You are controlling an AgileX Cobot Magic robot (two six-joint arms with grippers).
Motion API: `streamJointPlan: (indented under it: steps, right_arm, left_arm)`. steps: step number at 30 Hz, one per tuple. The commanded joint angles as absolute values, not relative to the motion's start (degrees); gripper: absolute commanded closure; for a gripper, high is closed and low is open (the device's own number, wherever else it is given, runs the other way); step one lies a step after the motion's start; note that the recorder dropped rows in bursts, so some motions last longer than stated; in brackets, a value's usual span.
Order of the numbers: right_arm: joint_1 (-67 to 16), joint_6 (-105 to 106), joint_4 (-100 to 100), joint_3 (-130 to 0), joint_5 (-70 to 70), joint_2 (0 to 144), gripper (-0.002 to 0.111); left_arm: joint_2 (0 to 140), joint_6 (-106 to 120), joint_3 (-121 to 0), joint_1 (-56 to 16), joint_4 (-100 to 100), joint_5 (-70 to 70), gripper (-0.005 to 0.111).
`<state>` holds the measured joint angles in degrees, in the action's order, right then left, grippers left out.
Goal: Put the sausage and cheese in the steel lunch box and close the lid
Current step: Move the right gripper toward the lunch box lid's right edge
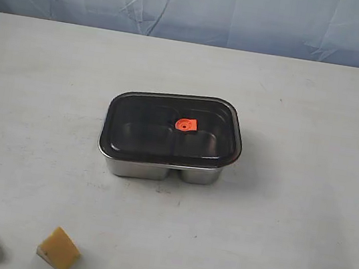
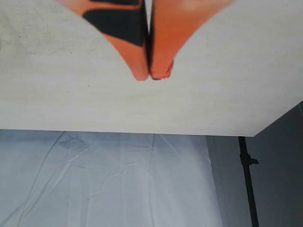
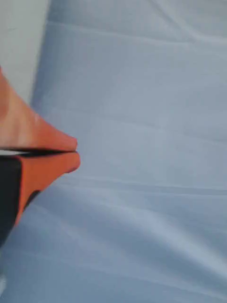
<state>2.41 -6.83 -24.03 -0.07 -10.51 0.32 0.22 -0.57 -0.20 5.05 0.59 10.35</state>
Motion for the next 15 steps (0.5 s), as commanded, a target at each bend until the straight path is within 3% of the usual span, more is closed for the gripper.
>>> streamJointPlan:
  steps: [1, 5, 11, 15]
  right_arm:
    - [2.66, -19.77, -25.02, 0.00, -39.14, 0.00, 0.108]
    - [2.66, -69.93, -22.83, 0.00, -46.78, 0.00, 0.108]
    - [2.66, -92.42, -34.17, 0.00, -27.82, 0.00, 0.108]
    - [2.66, -102.49, -43.75, 0.00, -27.62, 0.00, 0.108]
  left_arm:
    - [0.00, -0.87, 0.00, 5.07, 0.70, 10.32, 0.107]
    - [0.00, -0.87, 0.00, 5.07, 0.70, 10.32, 0.107]
    - [0.00, -0.87, 0.00, 5.07, 0.70, 10.32, 0.107]
    - [0.00, -0.87, 0.00, 5.07, 0.70, 10.32, 0.107]
